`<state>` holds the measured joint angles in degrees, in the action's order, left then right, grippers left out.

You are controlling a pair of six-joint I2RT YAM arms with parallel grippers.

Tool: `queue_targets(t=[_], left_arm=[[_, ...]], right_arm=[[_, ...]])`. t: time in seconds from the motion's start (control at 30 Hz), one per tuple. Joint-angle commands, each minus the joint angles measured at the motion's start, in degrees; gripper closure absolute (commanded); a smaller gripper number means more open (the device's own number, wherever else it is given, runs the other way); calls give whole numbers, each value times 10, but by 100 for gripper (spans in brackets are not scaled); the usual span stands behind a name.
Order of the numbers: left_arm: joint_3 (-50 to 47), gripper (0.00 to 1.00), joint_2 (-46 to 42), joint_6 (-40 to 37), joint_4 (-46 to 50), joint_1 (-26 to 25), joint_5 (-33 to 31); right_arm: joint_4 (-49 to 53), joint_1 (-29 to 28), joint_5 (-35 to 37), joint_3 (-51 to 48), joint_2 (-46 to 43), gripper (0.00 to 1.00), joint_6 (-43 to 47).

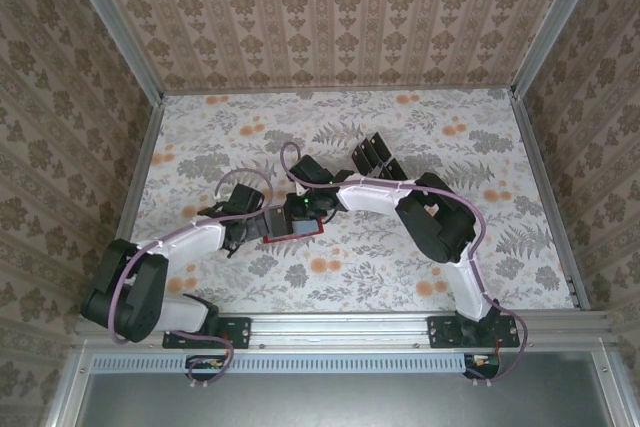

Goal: Put the credit cards into the card holder
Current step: Insert the credit card into the card slot.

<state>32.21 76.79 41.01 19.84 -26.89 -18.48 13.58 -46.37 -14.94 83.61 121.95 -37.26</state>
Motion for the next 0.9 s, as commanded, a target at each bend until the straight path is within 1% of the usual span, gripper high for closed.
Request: queue_targets(t=[0.0, 0.33, 0.63, 0.87], left_arm=[[-3, 0, 7, 11, 5, 4, -9], [-2, 0, 10, 6, 2, 5, -8], [-3, 0, 10, 3, 0, 4, -6], [-2, 0, 10, 1, -1, 5, -6]], right_arm=[[15, 0, 2, 18, 18, 81, 4], [-8, -4, -30, 27, 33, 81, -23], [-11, -14, -46, 43, 44, 88, -34], [-6, -25, -59, 57, 52, 89, -37]])
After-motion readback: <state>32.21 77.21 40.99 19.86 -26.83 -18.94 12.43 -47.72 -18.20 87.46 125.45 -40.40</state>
